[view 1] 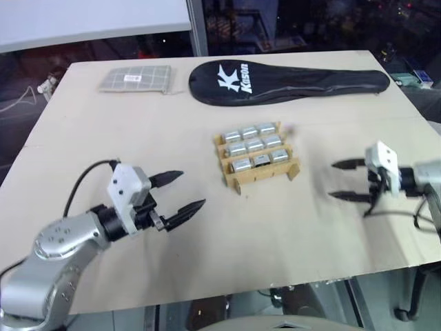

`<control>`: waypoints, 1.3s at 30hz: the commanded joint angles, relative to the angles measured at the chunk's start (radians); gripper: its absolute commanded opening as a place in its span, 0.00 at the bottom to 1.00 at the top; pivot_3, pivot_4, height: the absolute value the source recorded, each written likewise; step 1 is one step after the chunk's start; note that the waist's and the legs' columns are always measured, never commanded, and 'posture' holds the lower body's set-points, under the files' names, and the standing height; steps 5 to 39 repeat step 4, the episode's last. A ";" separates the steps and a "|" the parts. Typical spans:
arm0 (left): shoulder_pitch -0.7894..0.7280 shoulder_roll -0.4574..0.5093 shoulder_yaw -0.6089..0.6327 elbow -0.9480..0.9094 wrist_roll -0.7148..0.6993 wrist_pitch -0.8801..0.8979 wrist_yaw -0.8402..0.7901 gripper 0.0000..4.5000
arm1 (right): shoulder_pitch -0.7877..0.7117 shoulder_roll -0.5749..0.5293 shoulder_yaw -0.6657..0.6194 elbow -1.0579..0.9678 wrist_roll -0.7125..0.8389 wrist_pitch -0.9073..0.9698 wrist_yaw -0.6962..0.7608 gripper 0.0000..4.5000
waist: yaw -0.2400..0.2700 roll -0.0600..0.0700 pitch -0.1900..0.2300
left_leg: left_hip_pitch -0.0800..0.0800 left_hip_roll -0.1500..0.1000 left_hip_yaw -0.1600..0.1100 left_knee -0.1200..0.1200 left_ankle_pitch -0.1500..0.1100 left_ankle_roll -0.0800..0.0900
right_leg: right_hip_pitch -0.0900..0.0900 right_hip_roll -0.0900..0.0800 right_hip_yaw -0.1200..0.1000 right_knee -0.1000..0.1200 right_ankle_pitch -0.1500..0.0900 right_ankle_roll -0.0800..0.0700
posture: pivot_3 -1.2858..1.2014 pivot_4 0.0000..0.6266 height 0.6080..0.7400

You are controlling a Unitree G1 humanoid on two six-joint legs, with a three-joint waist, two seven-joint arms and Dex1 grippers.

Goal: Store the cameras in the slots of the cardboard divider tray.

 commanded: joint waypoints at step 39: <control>0.183 -0.107 -0.008 0.042 0.148 -0.210 0.022 1.00 | 0.299 0.046 -0.160 -0.230 0.116 0.020 -0.132 0.95 | -0.004 0.000 -0.001 | 0.003 0.001 0.001 0.001 0.000 0.000 | 0.001 0.002 0.002 0.001 -0.002 0.004 | 0.52 0.24 1.00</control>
